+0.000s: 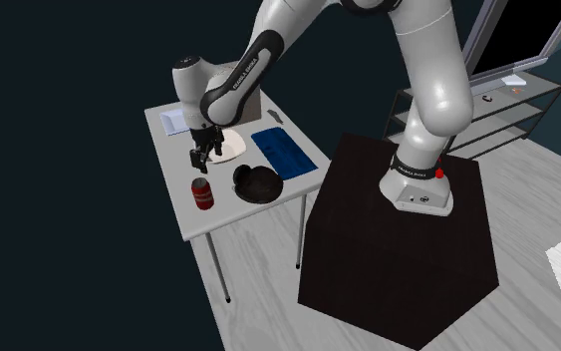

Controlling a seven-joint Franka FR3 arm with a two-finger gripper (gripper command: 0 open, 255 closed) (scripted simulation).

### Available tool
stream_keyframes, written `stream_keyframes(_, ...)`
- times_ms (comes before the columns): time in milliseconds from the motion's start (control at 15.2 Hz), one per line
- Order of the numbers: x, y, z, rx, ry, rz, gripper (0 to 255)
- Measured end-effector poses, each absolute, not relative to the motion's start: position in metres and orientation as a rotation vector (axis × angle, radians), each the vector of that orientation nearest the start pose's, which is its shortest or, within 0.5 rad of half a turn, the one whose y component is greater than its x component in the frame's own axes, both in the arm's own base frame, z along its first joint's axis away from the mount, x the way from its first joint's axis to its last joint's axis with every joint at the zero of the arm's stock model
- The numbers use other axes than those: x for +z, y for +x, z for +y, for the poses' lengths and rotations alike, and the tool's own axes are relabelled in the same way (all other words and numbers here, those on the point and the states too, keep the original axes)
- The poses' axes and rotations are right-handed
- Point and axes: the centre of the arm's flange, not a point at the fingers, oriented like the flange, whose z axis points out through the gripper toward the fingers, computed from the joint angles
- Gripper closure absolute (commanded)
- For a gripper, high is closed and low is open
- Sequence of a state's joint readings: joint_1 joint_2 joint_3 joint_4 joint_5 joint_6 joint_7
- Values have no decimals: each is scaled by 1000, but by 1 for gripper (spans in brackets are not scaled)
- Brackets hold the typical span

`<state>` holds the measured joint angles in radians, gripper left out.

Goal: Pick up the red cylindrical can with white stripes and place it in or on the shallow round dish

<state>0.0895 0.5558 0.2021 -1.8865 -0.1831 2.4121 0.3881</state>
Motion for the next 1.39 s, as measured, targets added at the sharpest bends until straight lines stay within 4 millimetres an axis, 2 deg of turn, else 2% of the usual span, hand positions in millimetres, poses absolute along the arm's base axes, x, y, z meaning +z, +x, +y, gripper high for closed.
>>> stream_keyframes(396, 160, 655, 201, 14, -3139, 9, 0)
stream_keyframes(924, 116, 660, 206, 15, -3137, 14, 0)
stream_keyframes(1320, 112, 660, 206, 15, -3137, 14, 0)
stream_keyframes(1386, 112, 660, 206, 15, -3137, 14, 255)
